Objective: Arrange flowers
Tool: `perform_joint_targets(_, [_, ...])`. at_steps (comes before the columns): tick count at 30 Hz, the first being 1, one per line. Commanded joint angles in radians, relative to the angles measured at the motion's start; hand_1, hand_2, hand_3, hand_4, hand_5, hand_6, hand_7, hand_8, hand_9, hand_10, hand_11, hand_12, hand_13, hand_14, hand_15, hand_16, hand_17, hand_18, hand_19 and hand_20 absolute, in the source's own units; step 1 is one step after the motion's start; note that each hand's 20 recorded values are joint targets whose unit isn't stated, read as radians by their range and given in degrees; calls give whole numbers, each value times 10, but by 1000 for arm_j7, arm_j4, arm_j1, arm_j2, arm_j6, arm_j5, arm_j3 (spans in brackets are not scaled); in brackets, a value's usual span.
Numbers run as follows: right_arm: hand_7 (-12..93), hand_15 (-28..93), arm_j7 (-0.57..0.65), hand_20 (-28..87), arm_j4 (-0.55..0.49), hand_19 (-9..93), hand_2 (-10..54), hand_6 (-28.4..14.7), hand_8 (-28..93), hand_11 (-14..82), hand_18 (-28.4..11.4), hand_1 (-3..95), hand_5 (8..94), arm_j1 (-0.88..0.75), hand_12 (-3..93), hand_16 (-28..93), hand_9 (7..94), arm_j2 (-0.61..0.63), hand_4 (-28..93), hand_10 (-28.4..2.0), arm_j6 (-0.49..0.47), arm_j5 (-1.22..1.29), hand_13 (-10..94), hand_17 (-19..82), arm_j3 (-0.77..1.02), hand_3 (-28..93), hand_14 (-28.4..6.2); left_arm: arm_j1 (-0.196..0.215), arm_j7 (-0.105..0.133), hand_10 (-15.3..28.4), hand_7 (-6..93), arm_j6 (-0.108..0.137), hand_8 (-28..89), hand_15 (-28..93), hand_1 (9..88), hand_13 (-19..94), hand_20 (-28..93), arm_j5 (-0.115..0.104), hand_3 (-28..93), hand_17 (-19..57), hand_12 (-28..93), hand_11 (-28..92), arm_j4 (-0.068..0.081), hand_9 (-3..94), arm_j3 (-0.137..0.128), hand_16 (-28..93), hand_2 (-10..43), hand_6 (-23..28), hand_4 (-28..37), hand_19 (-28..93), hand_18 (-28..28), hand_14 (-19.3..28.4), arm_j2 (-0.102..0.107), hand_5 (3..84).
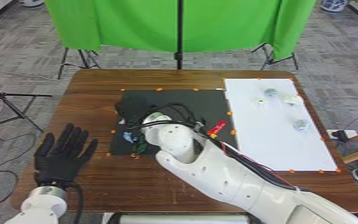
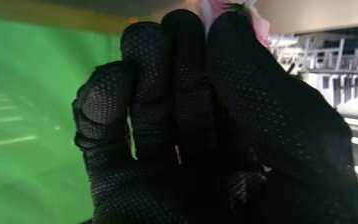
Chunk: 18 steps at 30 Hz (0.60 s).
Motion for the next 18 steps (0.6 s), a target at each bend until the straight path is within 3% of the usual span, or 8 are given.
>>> perform_joint_targets(1, [413,511,60,420,4,829,-87,-1,109,200,-215,602,668,-9,496,436,784,10,-273,-110,33,5,653,348,7,697,-74,17,-12,147,217,-17,-117,488,274,326,163,6,733,-49,119,331,8,405,1,-88,180,67,-283,402,142,146,-1,443])
perform_joint_targets(5, [412,510,104,418,25,830,-88,-1,108,200,-216,601,670,-1,496,436,784,2,-271,-111,31,26,653,349,11,698,-74,5,-23,147,217,-15,-116,487,274,327,162,6,733,-49,119,330,14,406,13,-88,180,67,-283,402,142,146,-2,444])
perform_joint_targets(15, [406,509,199,413,55,833,-88,-4,104,196,-218,602,673,36,494,430,786,0,-272,-113,149,70,656,352,-26,697,-78,-13,-21,146,215,-21,-116,485,275,327,162,7,733,-48,120,327,22,406,23,-87,180,66,-283,401,142,146,1,445])
perform_joint_targets(18, [404,512,200,412,60,835,-89,-5,103,194,-220,600,675,46,492,428,787,-4,-271,-114,145,58,658,353,-30,699,-79,-17,-15,147,217,-16,-115,485,274,327,162,1,734,-48,121,327,23,406,26,-87,180,66,-283,401,142,146,2,444])
